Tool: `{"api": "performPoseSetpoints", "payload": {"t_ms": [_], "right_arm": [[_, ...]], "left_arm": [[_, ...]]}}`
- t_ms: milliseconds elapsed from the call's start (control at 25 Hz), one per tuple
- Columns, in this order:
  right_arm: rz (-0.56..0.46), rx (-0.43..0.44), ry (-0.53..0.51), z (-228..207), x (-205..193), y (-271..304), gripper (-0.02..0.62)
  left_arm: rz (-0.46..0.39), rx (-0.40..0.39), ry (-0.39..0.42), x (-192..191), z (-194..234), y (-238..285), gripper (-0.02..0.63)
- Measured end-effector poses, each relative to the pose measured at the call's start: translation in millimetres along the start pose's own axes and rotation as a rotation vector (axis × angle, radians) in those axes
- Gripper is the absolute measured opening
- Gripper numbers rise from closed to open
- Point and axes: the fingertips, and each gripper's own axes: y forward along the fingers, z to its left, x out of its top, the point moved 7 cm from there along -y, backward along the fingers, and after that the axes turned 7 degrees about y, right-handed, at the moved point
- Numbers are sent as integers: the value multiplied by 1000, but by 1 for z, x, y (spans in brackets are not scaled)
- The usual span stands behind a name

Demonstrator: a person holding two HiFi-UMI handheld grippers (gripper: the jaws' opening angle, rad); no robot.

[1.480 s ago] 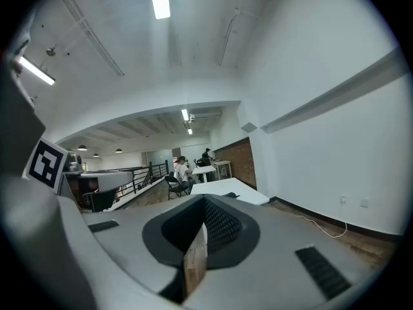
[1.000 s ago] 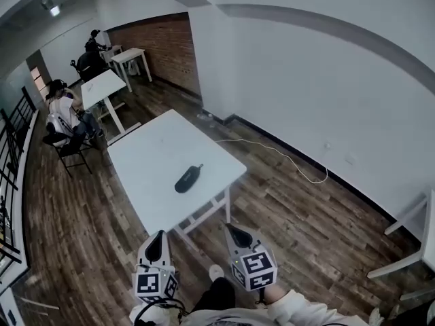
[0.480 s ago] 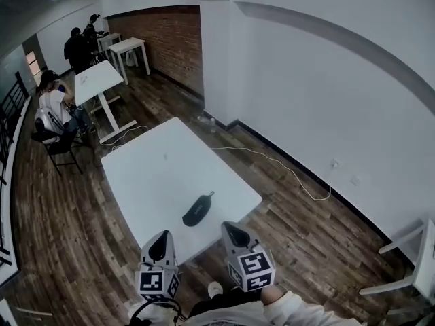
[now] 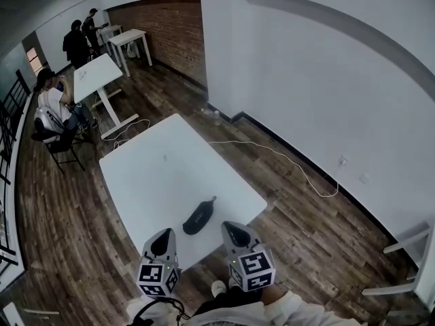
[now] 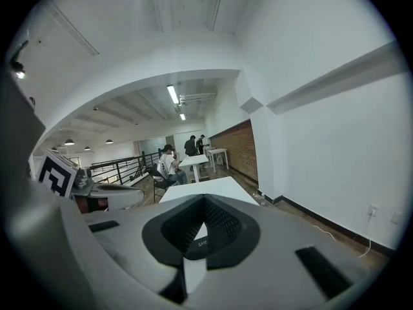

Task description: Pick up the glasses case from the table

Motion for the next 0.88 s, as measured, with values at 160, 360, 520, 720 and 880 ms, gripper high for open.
{"api": "performPoseSetpoints", "payload": {"t_ms": [160, 360, 520, 720, 880], "right_arm": [[16, -3, 28, -16, -5, 6, 5], [23, -31, 60, -36, -10, 6, 5], [30, -69, 83, -54, -15, 0, 5], [38, -135, 99, -79, -20, -14, 5], [42, -195, 110, -96, -22, -27, 5]], "left_arm": [[65, -56, -27, -8, -1, 29, 26], [157, -159, -19, -27, -7, 74, 292], [276, -242, 54, -53, -21, 115, 460], [401, -296, 175, -80, -37, 166, 463], [518, -331, 275, -103, -41, 199, 463]]}}
